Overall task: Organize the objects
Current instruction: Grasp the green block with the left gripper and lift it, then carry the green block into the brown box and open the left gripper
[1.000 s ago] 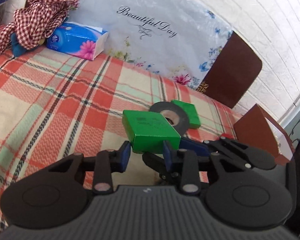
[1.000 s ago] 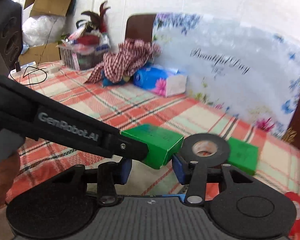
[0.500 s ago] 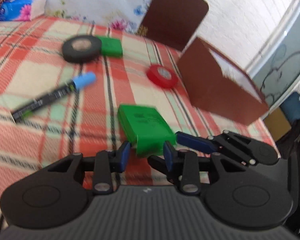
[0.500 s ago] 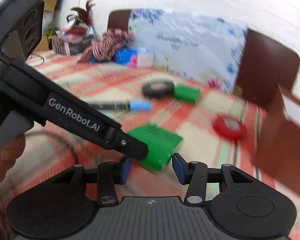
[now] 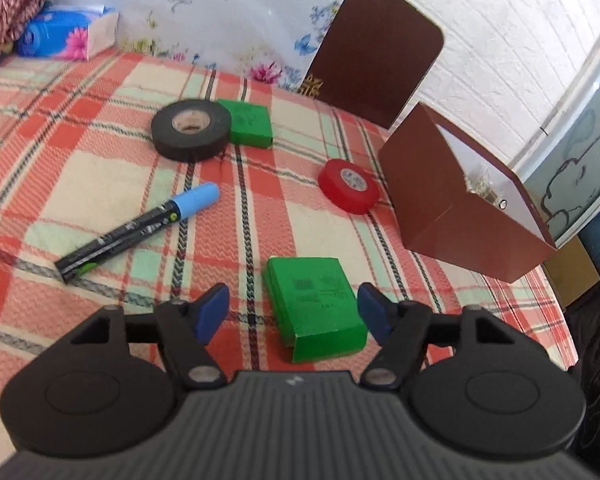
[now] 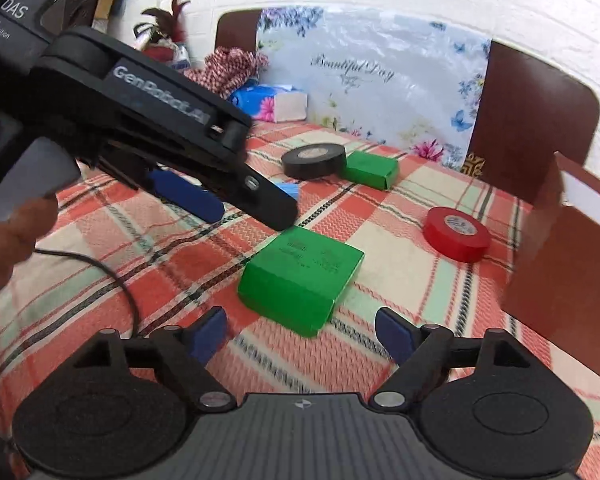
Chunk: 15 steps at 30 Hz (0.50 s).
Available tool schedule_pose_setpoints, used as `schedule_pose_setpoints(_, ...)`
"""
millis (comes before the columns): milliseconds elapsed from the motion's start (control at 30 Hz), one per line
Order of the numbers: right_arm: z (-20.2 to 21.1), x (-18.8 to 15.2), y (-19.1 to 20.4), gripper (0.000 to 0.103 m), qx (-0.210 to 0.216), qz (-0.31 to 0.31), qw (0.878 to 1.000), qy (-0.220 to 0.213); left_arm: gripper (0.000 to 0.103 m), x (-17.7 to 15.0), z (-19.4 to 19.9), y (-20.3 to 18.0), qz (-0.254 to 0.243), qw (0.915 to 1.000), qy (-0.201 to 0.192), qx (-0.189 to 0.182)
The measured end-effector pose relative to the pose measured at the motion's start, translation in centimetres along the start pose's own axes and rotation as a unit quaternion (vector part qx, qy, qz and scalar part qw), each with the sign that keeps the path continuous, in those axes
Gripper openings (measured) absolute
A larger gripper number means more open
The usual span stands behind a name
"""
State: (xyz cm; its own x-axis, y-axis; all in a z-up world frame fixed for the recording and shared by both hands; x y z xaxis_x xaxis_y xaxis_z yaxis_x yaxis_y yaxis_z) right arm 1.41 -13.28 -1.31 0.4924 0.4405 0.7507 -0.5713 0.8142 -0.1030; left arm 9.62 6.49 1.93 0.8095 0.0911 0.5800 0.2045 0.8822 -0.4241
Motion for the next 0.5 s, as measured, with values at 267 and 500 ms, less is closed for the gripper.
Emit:
schedule_pose_setpoints(267, -3.6, 2.4, -1.0, 0.065, 0.033, -0.056, 0.998, 0.009, 0.046, 0.4, -3.5, -0.8, -0.009, 0.9996, 0.026, -0.005)
schedule_pose_setpoints(500, 2.9, 4.4, -2.5, 0.065, -0.077, -0.005, 0.989, -0.123, 0.046, 4.6, -0.5, -8.2, -0.081, 0.9945, -0.038, -0.054)
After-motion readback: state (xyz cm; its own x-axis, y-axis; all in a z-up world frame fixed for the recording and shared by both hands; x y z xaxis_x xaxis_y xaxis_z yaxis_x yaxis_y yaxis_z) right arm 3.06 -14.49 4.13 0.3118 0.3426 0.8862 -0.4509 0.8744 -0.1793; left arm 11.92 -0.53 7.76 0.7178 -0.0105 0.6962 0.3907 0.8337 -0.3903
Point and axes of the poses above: each gripper's, at about its wrist camera, not at the fingertips, and z roughly against the way its jaws point, y to its left, x to its top, the point moved 3 cm from there along -z, roughly the way its jaws point, and after that the axes turned 5 degrees about y, right-handed, at the moved point
